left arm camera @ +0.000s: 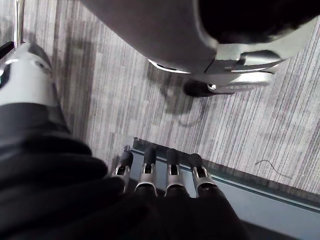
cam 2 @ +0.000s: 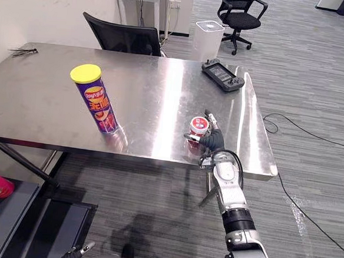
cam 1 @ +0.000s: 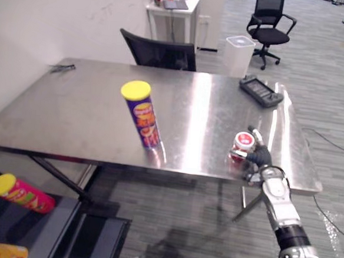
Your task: Put the gum and the chips on the shelf.
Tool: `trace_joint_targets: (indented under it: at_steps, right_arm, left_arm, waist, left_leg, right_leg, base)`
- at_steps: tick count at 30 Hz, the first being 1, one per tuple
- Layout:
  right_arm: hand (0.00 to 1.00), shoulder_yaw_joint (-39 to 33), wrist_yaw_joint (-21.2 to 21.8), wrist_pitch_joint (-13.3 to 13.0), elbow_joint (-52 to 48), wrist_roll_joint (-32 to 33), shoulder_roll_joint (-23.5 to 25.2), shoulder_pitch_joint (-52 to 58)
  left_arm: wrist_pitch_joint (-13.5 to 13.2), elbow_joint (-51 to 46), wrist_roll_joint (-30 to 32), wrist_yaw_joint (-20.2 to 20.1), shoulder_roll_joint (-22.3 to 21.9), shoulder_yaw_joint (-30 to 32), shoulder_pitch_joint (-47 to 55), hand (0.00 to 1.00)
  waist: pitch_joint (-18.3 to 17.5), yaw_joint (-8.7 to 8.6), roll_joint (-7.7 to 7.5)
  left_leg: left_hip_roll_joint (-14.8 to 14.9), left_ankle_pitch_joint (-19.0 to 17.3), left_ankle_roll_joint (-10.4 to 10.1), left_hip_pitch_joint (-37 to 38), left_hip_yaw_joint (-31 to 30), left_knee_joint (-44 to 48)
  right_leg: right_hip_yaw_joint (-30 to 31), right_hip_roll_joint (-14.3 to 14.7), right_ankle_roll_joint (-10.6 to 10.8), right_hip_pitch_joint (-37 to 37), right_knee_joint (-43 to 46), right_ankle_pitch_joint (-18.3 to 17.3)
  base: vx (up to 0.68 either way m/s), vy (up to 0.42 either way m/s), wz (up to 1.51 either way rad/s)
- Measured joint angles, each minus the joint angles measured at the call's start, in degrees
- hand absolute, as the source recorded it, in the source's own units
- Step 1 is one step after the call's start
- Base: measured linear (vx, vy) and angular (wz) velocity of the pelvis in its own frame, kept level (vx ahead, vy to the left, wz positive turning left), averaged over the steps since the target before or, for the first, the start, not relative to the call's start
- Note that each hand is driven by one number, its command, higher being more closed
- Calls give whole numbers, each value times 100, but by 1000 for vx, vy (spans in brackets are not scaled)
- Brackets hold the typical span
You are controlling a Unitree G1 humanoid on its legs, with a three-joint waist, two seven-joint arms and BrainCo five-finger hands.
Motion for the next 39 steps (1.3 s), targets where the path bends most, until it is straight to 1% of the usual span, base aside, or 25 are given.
trace_joint_targets:
  at_steps: [2,5,9,12,20,23,28,32,33,35,39]
  right_arm:
    - [100,46,-20,21,181,0,48,-110]
    - [100,86,-50,24,202,-1,98,-113]
    - [100,223,-51,26,202,-5,204,-140]
    - [100,243,-50,70,229,-6,304,-214]
    - [100,278,-106,72,122,-4,327,-249]
    - [100,243,-207,74,-230,-3,417,-213]
    - [100,152,-199,56,-1424,3,418,-18]
    - [100,-66,-145,-22,-2239,25,389,295]
    - [100,-83,-137,-23,-2288,34,381,320]
    - [100,-232,-20,-52,-2618,76,255,543]
    - [100,-484,73,-75,-3063,252,102,861]
  left_arm:
    - [0,-7,0,7,2,0,-5,0]
    - [1,-55,0,18,0,-2,1,0]
    - [6,-90,0,26,0,-4,12,0]
    - [5,-123,7,30,2,-2,5,0]
    - [8,-156,14,44,-3,42,5,0]
    - [9,-159,15,50,-3,47,8,0]
    - [9,-167,18,65,-6,113,9,0]
    - [10,-167,21,62,-35,265,23,0]
    - [10,-167,21,62,-37,269,25,0]
    - [10,-168,21,53,-36,275,39,0]
    - [10,-197,25,28,-44,338,78,0]
  waist:
    - [26,3,-7]
    - [41,38,-10]
    - [48,39,-13]
    - [126,41,-20]
    - [164,49,-34]
    - [165,44,-35]
    - [177,28,-56]
    - [174,26,-64]
    - [174,25,-65]
    - [168,8,-74]
    - [161,-43,-79]
  left_leg:
    - [3,3,-4,2,5,-2]
    - [4,4,-5,5,6,-4]
    - [7,4,-5,14,11,-4]
    - [9,3,-7,62,17,-6]
    - [49,-5,-19,60,80,-6]
    - [67,-10,-26,75,160,-6]
    - [73,-15,-32,99,167,-5]
    - [74,-13,-30,106,166,-4]
    - [74,-13,-30,107,166,-4]
    - [73,-12,-28,117,152,7]
    - [96,-2,-24,126,58,31]
  right_leg:
    - [1,0,-1,1,2,1]
    - [1,0,-1,6,4,2]
    - [0,0,-1,33,1,2]
    - [-9,-1,8,87,-21,8]
    - [33,9,11,96,-81,40]
    - [72,19,28,90,-86,50]
    - [102,20,26,96,-84,55]
    - [105,20,28,100,-76,56]
    - [105,20,28,100,-76,56]
    - [98,20,28,119,-75,56]
    - [72,33,28,108,29,56]
  base:
    - [0,0,0]
    - [0,0,0]
    - [0,0,0]
    - [0,0,0]
    - [4,-2,-2]
    - [1,-5,-7]
    - [-3,-3,-2]
    - [0,0,0]
    - [0,0,0]
    - [0,0,0]
    - [0,-7,6]
